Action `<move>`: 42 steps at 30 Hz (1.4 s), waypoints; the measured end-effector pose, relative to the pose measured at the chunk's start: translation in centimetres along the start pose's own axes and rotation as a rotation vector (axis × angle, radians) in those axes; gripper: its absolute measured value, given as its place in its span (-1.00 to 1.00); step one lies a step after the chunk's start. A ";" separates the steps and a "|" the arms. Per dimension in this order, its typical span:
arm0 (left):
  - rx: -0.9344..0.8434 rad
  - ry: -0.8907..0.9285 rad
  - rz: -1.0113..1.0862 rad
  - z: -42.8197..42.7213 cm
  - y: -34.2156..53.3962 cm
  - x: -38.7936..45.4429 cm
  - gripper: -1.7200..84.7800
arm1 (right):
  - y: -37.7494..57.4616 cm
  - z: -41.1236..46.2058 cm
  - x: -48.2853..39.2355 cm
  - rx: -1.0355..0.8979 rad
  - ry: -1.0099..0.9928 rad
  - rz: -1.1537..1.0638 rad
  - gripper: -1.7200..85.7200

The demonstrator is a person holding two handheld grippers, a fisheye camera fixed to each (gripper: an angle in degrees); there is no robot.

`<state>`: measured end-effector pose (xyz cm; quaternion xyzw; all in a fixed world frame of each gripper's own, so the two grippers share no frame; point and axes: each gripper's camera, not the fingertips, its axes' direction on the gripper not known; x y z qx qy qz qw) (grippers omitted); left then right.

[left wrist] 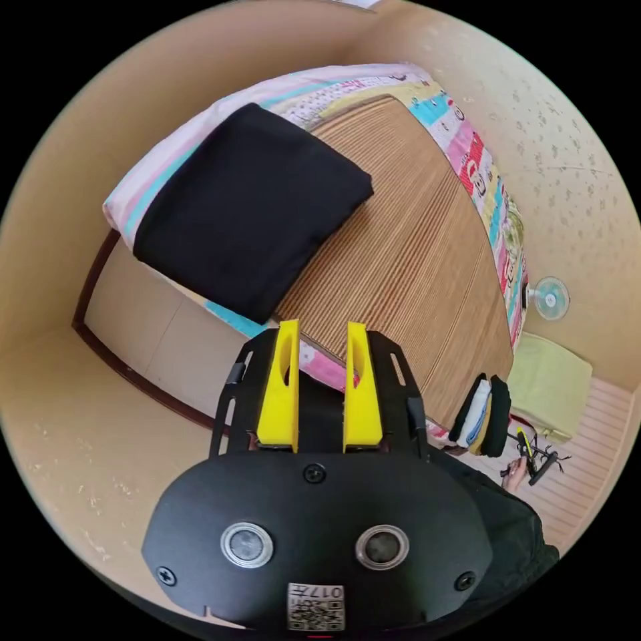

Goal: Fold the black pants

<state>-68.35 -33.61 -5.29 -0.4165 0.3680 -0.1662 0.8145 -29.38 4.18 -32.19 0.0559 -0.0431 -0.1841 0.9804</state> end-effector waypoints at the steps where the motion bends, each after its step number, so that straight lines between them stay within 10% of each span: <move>1: 0.040 0.003 -0.038 -1.2 -0.8 -1.8 -0.71 | -0.3 -3.3 -1.1 0.164 0.064 0.054 -0.95; 19: 0.110 0.117 -0.305 -0.6 -13.0 -12.1 -0.82 | 7.7 -6.0 -7.8 0.617 -0.995 0.352 -0.96; 23: 0.170 0.672 0.141 -1.6 -10.3 -0.4 -0.94 | 9.2 -5.7 -9.9 0.633 -0.964 0.313 -0.96; 27: 0.125 0.496 0.553 -1.9 -2.9 14.9 -0.95 | 8.7 -4.0 -12.8 0.486 -0.990 0.240 -0.95; 34: -0.379 0.767 0.888 6.6 10.3 25.2 -0.83 | 8.7 -0.6 -17.0 0.373 -1.091 0.240 -0.95; 42: 0.017 0.470 0.302 3.7 8.1 9.7 -0.71 | 9.7 1.2 -19.6 0.214 -1.059 0.196 -0.95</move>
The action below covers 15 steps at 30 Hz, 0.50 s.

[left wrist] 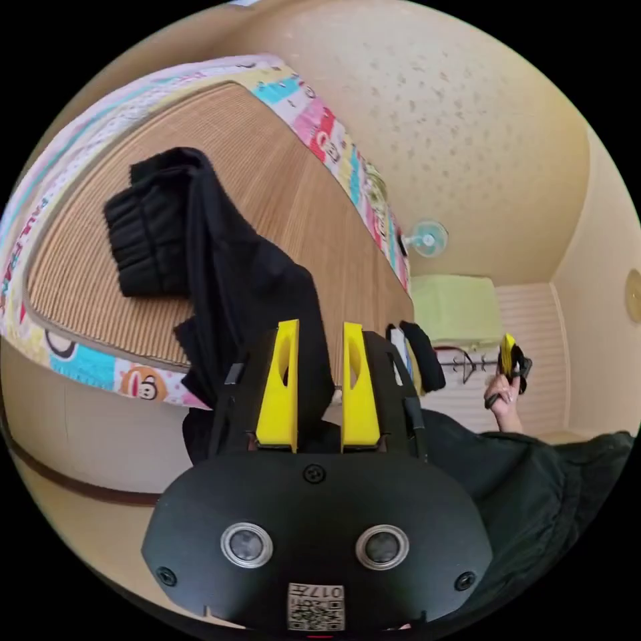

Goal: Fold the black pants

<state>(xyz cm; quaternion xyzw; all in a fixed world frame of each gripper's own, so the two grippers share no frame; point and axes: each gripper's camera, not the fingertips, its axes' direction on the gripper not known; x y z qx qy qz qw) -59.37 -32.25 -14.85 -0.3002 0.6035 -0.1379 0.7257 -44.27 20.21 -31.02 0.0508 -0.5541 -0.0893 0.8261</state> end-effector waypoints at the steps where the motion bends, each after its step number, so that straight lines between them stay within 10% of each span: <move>1: 0.035 -0.031 -0.085 -0.6 -1.0 -2.2 -0.70 | 0.1 0.3 0.1 -0.007 -0.005 0.010 -0.95; 15: -0.104 0.102 -0.252 11.4 -8.7 -7.5 -0.81 | -0.8 1.9 -0.1 -0.127 -0.019 0.065 -0.76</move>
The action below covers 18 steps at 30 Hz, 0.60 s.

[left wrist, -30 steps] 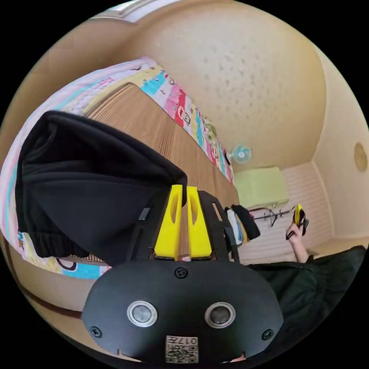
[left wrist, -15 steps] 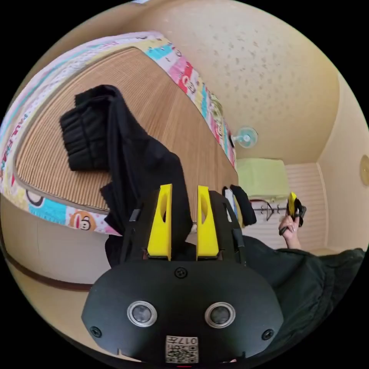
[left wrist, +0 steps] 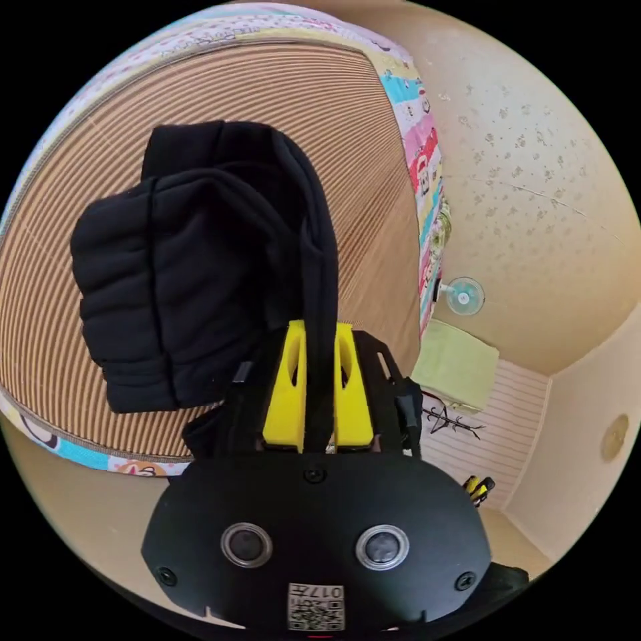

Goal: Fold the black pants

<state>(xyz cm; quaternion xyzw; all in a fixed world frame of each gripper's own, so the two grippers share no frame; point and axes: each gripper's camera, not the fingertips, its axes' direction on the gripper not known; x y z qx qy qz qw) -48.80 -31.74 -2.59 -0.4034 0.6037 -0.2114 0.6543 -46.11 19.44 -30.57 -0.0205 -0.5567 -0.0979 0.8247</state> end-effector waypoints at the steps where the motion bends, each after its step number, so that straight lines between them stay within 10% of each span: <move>1: 0.008 0.018 0.103 0.4 1.9 2.1 -0.82 | -0.7 0.4 0.4 -0.026 0.006 0.034 -0.70; 8: -0.201 -0.097 0.700 7.2 22.4 17.8 -0.83 | -8.0 5.6 1.7 -0.163 0.010 0.145 -0.51; 12: -0.347 -0.068 0.857 11.4 32.3 22.1 -0.83 | -9.5 14.6 5.9 -0.549 -0.137 0.244 -0.46; 18: -0.451 -0.227 1.040 14.8 41.2 25.3 -0.83 | -6.6 8.6 6.7 -0.479 -0.235 0.275 -0.86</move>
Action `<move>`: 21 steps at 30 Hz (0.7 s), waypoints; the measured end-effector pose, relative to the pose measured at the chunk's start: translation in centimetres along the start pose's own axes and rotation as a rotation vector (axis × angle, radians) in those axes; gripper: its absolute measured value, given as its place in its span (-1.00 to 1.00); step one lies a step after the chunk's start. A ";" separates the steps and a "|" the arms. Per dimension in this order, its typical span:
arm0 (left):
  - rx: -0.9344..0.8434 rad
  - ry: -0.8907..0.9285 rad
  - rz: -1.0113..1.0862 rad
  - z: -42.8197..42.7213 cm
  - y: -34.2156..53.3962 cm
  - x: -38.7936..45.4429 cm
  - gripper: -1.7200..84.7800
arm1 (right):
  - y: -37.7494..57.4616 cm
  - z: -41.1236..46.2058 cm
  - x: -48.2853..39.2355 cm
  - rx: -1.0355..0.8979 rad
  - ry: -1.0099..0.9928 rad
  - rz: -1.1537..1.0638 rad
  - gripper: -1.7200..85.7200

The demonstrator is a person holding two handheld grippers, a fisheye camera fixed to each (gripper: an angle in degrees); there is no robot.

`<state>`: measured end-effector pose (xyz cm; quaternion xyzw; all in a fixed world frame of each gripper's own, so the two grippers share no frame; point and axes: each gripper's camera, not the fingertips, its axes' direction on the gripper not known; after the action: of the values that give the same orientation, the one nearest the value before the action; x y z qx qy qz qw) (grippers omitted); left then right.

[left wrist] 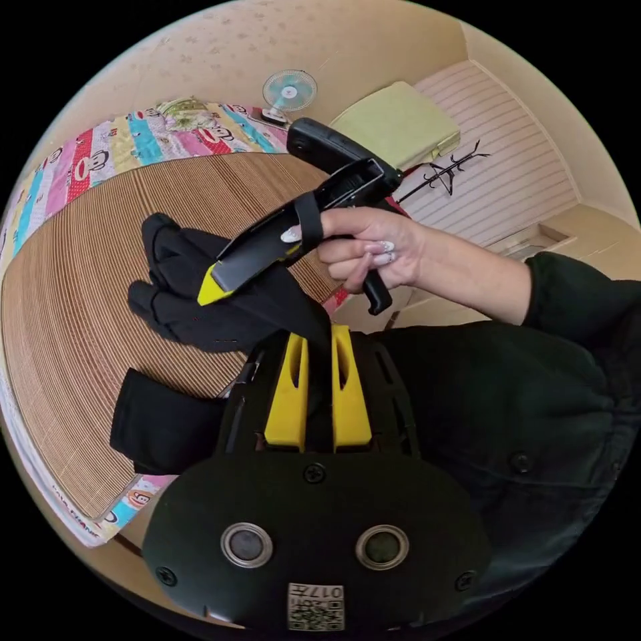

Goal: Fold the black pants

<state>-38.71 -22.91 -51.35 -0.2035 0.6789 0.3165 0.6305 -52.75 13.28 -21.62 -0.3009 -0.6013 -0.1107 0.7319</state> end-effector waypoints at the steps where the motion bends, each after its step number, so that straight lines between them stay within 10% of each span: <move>1: 0.027 -0.009 0.033 -0.5 0.5 1.5 -0.83 | 1.5 -1.6 -0.7 0.060 -0.142 -0.058 -0.90; 10: 0.507 0.079 0.098 -13.8 3.9 8.6 -0.80 | 8.3 -14.7 -16.6 0.402 -0.775 -0.744 -0.96; 21: 1.146 -0.325 -0.392 -23.0 14.1 7.3 -0.51 | 16.5 -25.9 -38.4 0.370 -0.562 -1.310 -0.96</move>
<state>-65.88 -27.68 -55.97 0.0969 0.5860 -0.1926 0.7811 -32.65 3.88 -65.51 0.2314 -0.8315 -0.3406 0.3729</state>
